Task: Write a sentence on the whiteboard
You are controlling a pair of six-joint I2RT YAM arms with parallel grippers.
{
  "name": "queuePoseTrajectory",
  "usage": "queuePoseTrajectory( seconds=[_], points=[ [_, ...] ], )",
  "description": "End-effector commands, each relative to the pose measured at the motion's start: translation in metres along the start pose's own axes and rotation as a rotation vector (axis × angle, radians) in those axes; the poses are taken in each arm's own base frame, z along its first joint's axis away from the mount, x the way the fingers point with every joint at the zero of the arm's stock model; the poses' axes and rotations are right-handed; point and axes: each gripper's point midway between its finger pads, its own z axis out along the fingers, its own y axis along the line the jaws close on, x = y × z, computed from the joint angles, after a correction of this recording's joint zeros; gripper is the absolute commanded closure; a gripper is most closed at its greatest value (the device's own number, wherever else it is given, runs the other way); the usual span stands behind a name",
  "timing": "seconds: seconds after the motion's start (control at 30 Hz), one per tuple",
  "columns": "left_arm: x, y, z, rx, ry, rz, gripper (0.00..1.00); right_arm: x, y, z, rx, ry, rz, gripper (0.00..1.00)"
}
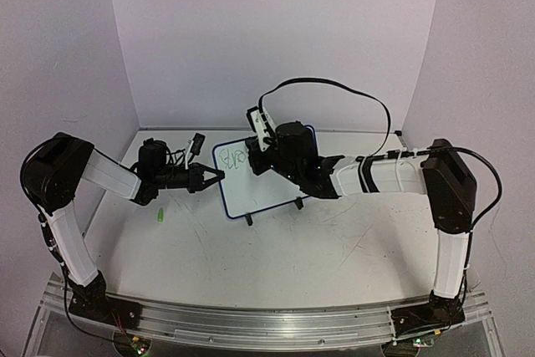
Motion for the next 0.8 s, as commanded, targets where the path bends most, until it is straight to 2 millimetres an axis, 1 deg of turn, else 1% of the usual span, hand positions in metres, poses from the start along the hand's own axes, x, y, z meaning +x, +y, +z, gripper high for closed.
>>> queuePoseTrajectory(
  seconds=[0.0,0.33,0.77],
  points=[
    [-0.006,0.008,0.000,-0.053,-0.003,0.052,1.00,-0.013,-0.002,0.007,0.022,-0.035,0.011,1.00],
    [-0.007,0.007,0.000,-0.052,-0.005,0.053,1.00,-0.001,-0.003,0.005,0.026,-0.002,0.017,1.00],
    [-0.008,0.008,0.000,-0.055,-0.005,0.053,1.00,0.017,0.000,-0.003,0.014,0.041,0.043,1.00]
  ],
)
